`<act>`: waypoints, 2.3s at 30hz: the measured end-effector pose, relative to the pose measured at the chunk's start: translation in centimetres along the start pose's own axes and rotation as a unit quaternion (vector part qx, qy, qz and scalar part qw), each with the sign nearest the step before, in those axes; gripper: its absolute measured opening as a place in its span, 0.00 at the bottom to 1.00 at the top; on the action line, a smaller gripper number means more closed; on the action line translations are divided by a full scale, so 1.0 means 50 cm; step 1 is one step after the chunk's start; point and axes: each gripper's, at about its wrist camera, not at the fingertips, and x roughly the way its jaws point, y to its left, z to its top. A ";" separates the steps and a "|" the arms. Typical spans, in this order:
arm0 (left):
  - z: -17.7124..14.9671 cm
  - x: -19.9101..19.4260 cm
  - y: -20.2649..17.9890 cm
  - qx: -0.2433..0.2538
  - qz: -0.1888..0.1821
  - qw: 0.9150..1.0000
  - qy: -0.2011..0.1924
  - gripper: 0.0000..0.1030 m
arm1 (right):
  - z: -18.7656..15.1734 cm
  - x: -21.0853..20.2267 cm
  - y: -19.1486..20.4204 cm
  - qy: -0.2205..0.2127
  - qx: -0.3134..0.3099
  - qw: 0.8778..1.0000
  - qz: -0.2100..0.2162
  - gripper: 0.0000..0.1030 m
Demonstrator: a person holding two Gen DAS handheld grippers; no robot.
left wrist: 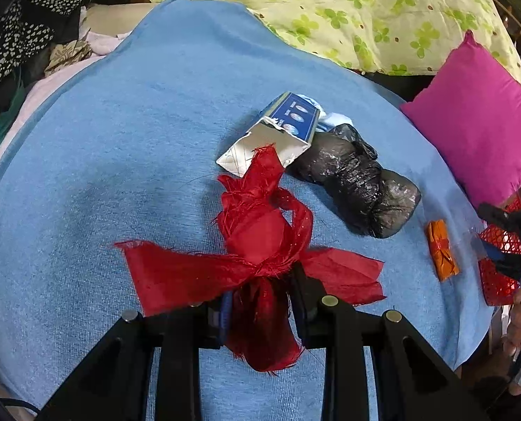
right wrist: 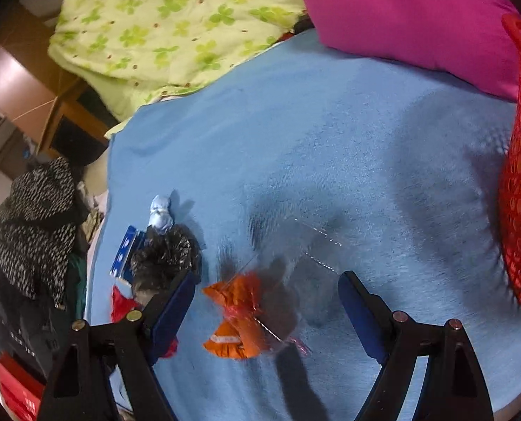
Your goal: Collect trash
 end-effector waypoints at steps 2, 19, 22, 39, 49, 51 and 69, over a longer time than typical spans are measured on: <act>-0.002 -0.006 0.002 0.000 0.002 1.000 -0.003 0.29 | -0.002 0.011 0.008 0.000 0.008 1.000 -0.023 0.84; -0.006 -0.044 0.013 0.006 0.004 0.999 -0.037 0.29 | 0.000 0.009 -0.012 -0.016 -0.015 0.998 -0.061 0.52; -0.010 -0.065 0.015 0.009 0.012 0.998 -0.057 0.29 | -0.003 -0.007 -0.001 -0.026 -0.033 0.998 -0.055 0.52; -0.066 -0.175 -0.117 0.038 -0.068 0.995 -0.062 0.29 | -0.011 -0.176 0.041 -0.164 -0.098 0.980 0.058 0.52; -0.020 -0.243 -0.352 0.141 -0.135 0.979 -0.067 0.29 | -0.015 -0.352 -0.028 -0.299 -0.069 0.945 0.114 0.52; -0.004 -0.246 -0.406 0.160 -0.148 0.974 -0.061 0.29 | -0.014 -0.383 -0.061 -0.318 -0.051 0.940 0.115 0.52; 0.019 -0.178 -0.821 0.322 -0.192 0.927 0.011 0.30 | -0.009 -0.531 -0.381 -0.391 0.134 0.905 0.096 0.57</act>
